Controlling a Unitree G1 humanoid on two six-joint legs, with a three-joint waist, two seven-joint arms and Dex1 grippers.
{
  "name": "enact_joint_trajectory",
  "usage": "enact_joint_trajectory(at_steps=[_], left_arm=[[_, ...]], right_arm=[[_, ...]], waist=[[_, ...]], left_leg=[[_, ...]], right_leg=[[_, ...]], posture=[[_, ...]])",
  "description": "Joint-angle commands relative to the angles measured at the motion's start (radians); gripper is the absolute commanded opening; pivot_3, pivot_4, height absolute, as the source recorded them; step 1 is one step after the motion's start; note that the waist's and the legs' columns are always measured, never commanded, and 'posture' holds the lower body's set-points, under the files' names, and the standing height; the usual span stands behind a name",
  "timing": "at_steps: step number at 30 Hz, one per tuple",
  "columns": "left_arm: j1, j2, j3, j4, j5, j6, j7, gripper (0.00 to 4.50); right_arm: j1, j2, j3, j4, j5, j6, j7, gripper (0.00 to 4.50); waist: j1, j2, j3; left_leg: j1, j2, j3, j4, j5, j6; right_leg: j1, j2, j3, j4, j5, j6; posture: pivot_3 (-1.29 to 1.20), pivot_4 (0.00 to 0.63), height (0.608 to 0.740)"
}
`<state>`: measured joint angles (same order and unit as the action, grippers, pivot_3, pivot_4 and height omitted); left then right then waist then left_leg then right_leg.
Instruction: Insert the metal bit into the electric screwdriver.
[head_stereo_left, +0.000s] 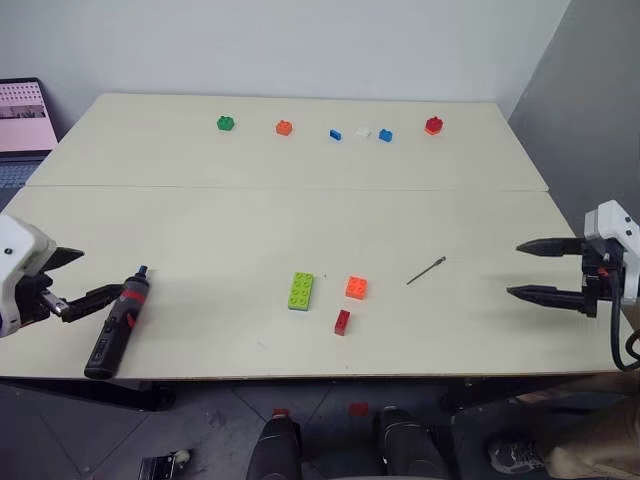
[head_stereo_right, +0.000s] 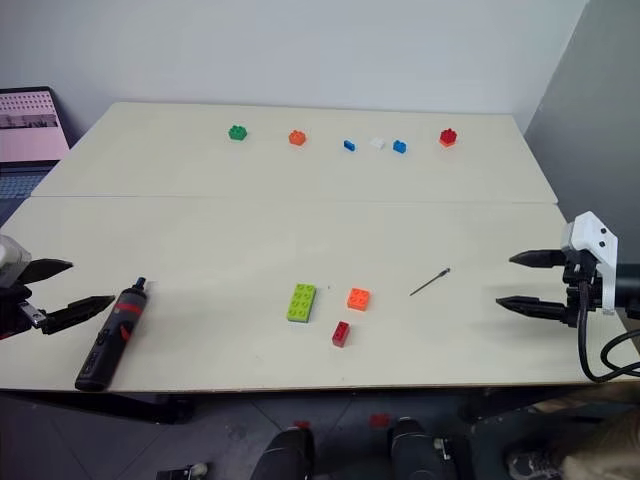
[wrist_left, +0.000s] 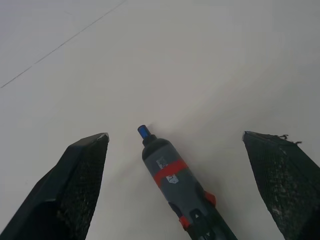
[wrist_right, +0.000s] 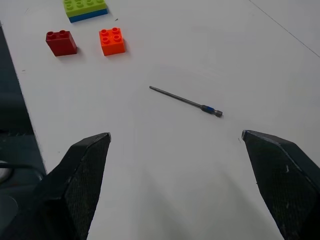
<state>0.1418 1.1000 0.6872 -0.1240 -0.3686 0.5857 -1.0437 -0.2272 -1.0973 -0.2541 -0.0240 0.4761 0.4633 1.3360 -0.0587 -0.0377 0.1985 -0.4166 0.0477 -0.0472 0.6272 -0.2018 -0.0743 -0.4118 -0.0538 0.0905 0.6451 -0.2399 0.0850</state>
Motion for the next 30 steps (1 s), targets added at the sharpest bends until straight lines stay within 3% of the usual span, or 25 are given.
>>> enact_joint_trajectory(at_steps=[1, 10, 30], left_arm=[[0.011, 0.036, 0.060, -0.021, -0.004, 0.012, -0.030, 4.50], [0.038, 0.043, 0.080, -0.034, 0.008, 0.021, -0.042, 4.50], [0.043, 0.055, 0.067, -0.083, -0.008, 0.020, -0.108, 4.50]], right_arm=[[-0.013, -0.025, -0.027, -0.009, 0.013, -0.025, 0.028, 4.44], [-0.053, -0.057, 0.017, 0.003, 0.006, -0.053, 0.118, 4.44], [-0.071, -0.045, 0.052, 0.036, 0.002, -0.116, 0.129, 4.44]], waist=[[0.000, 0.000, 0.000], [-0.001, 0.000, 0.000], [-0.002, 0.000, 0.000]], left_leg=[[0.000, 0.000, 0.000, 0.000, 0.000, 0.000], [0.000, 0.000, 0.001, 0.000, 0.000, 0.000], [0.000, 0.000, 0.005, 0.000, 0.000, 0.000]], right_leg=[[0.000, 0.000, 0.000, 0.000, 0.000, 0.000], [-0.001, 0.000, 0.001, 0.000, 0.000, 0.000], [-0.003, 0.000, 0.005, 0.001, 0.000, 0.000]], posture=[[0.00, 0.150, 0.740], [0.00, 0.150, 0.740], [0.00, 0.150, 0.740]])
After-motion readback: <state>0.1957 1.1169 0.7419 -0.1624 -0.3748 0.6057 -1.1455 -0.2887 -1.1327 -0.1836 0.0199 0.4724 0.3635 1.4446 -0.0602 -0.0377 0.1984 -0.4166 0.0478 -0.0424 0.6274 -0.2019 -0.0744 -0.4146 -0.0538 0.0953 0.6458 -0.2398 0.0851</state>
